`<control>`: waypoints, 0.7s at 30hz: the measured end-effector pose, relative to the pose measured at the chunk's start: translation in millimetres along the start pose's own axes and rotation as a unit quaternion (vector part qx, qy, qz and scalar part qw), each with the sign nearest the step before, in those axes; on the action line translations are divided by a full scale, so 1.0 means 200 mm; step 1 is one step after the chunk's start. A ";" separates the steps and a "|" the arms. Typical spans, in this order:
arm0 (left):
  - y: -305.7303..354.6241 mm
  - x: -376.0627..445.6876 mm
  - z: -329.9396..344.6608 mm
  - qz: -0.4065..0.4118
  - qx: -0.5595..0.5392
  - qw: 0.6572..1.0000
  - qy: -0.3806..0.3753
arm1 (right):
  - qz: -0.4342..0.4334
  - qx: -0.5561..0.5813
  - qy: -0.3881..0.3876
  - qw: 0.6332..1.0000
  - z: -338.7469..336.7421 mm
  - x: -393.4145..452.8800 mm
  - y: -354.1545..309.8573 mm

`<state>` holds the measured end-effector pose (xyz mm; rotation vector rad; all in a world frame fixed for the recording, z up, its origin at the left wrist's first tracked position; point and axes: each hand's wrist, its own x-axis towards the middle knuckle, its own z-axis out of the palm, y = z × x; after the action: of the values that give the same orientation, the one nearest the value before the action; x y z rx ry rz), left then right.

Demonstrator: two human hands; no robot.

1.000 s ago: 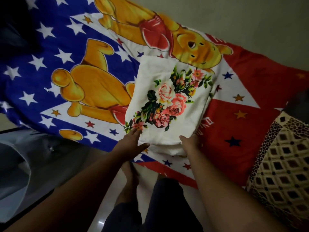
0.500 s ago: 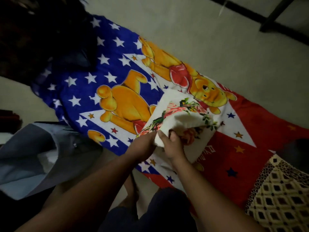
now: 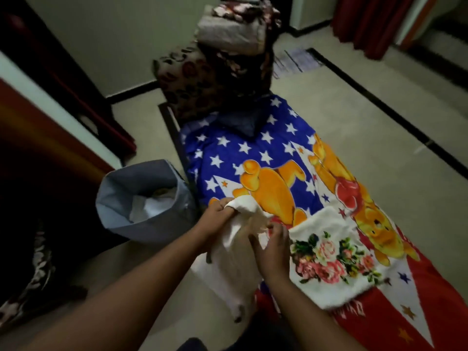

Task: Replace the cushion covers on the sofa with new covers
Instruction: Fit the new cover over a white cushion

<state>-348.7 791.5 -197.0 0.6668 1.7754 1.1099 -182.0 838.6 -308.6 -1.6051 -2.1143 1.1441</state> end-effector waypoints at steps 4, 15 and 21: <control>-0.11 -0.35 -0.39 -0.001 -0.108 0.988 0.107 | -0.059 -0.099 -0.079 0.990 0.23 -0.16 -0.21; -0.57 -1.43 -1.40 0.044 -0.211 0.933 0.288 | -0.194 -0.103 -0.300 0.929 1.10 -0.91 -0.98; -0.90 -1.85 -1.89 -0.026 -0.205 0.845 0.493 | -0.261 -0.111 -0.298 0.911 1.44 -1.23 -1.42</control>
<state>-521.9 264.3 -137.0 -0.3116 2.2118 1.9234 -469.2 470.4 -235.3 -0.6851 -2.8974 1.3368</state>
